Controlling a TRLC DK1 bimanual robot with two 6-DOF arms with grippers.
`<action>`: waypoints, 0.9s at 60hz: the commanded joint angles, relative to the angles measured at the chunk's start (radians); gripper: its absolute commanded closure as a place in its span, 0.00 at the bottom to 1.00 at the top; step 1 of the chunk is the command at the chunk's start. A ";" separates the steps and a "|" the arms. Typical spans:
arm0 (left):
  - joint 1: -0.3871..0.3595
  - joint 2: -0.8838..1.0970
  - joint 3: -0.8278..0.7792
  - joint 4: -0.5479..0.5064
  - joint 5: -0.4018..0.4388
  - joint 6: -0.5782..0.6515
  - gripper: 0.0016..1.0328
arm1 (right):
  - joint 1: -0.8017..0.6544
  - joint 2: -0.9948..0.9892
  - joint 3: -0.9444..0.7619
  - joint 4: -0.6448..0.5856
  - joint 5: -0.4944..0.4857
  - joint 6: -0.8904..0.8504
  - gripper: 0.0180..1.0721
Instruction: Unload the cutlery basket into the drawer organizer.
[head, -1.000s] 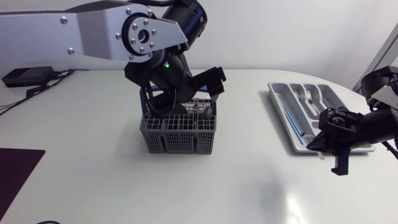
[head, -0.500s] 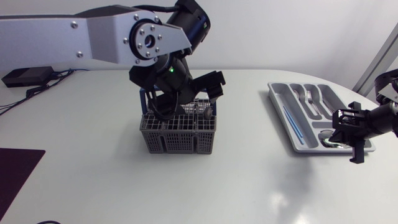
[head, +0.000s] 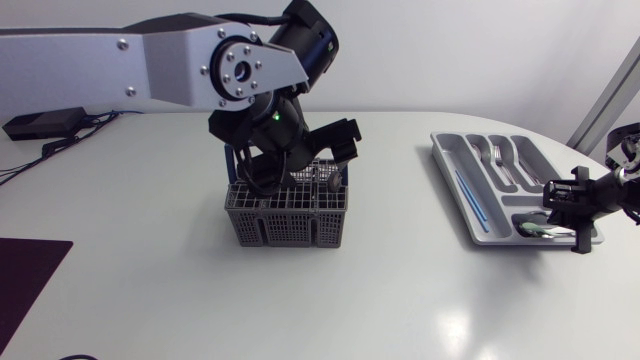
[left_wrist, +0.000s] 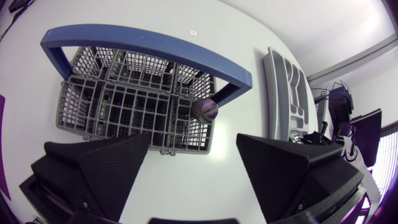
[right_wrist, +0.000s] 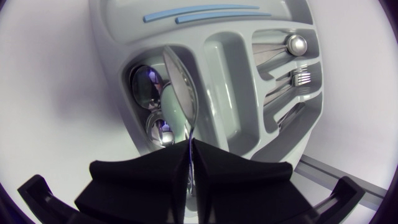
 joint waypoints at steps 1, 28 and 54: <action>-0.007 0.009 -0.041 -0.007 -0.011 0.013 0.05 | -0.011 0.026 0.022 0.021 0.013 -0.031 0.78; 0.006 -0.027 -0.090 -0.009 -0.013 0.019 0.05 | 0.058 -0.130 0.017 -0.177 -0.021 0.127 0.30; 0.011 -0.060 -0.130 0.002 -0.006 0.154 0.07 | 0.302 -0.336 -0.049 -0.394 -0.185 0.539 0.18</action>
